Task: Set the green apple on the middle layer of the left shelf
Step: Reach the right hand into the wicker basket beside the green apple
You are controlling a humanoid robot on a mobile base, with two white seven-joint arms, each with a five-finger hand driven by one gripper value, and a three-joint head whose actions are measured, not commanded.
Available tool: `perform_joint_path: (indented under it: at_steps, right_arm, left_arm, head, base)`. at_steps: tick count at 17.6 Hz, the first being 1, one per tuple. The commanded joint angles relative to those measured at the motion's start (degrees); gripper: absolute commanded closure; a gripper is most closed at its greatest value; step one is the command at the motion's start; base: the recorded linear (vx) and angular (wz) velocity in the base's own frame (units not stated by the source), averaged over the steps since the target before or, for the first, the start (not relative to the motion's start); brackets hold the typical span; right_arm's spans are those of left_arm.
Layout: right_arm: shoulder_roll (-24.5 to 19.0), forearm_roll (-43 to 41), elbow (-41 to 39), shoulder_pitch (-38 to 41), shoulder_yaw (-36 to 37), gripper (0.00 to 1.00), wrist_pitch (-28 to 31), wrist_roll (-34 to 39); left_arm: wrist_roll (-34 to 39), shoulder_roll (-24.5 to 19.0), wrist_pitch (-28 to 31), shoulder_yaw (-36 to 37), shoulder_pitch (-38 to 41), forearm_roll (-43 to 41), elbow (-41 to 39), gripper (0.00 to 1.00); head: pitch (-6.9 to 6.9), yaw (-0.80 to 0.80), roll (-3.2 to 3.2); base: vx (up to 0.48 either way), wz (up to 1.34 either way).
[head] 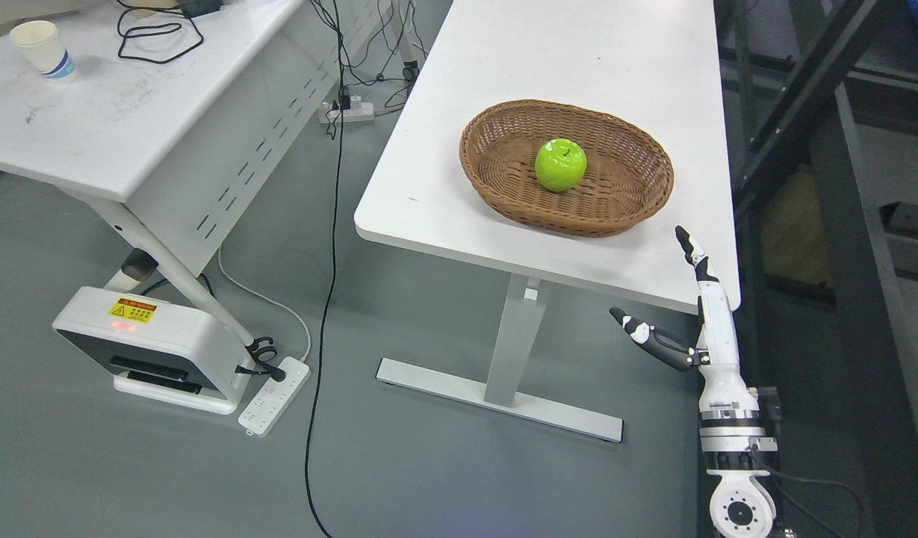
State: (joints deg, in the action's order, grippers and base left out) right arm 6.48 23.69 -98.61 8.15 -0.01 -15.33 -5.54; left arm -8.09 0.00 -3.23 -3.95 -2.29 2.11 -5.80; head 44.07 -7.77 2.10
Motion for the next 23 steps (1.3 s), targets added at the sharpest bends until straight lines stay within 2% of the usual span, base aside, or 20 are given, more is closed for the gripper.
perform_joint_path:
  at_steps: [1,6,8,11,19,23]
  right_arm:
    - [0.7,-1.5,0.0,-0.4,1.9,0.04,1.4,0.1]
    - [1.2,-1.5,0.0,-2.3,1.8,0.04,3.5,0.2]
    - [3.1,-1.3,0.0,-3.3,1.5,0.04,3.5,1.1]
    - [6.3,0.5,0.4,-5.8,0.8,0.03,3.5,5.5]
    - [8.7,5.1,2.2,-10.3,-4.9,0.03,4.7,15.6]
    - [8.7,7.7,6.1,-12.1,-6.2,0.03,4.8,16.6]
  left_arm:
    - [0.0,-1.0,-0.1,0.0,0.0,0.0,0.0,0.00]
    - [0.0,-1.0,-0.1,0.0,0.0,0.0,0.0,0.00]
    - [0.0,-1.0,-0.1,0.0,0.0,0.0,0.0,0.00]
    - [0.0,-1.0,-0.1,0.0,0.0,0.0,0.0,0.00]
    - [0.0,-1.0,-0.1,0.0,0.0,0.0,0.0,0.00]
    - [0.0,-1.0,-0.1,0.0,0.0,0.0,0.0,0.00]
  head:
    - [0.00,0.00,0.00]
    - [0.00,0.00,0.00]
    - [0.00,0.00,0.00]
    - [0.00,0.00,0.00]
    - [0.00,0.00,0.00]
    - [0.00,0.00,0.00]
  base:
    - [0.229,0.29]
    - [0.214,0.22]
    - [0.204,0.12]
    - [0.194,0.07]
    - [0.164,-0.03]
    - [0.103,-0.04]
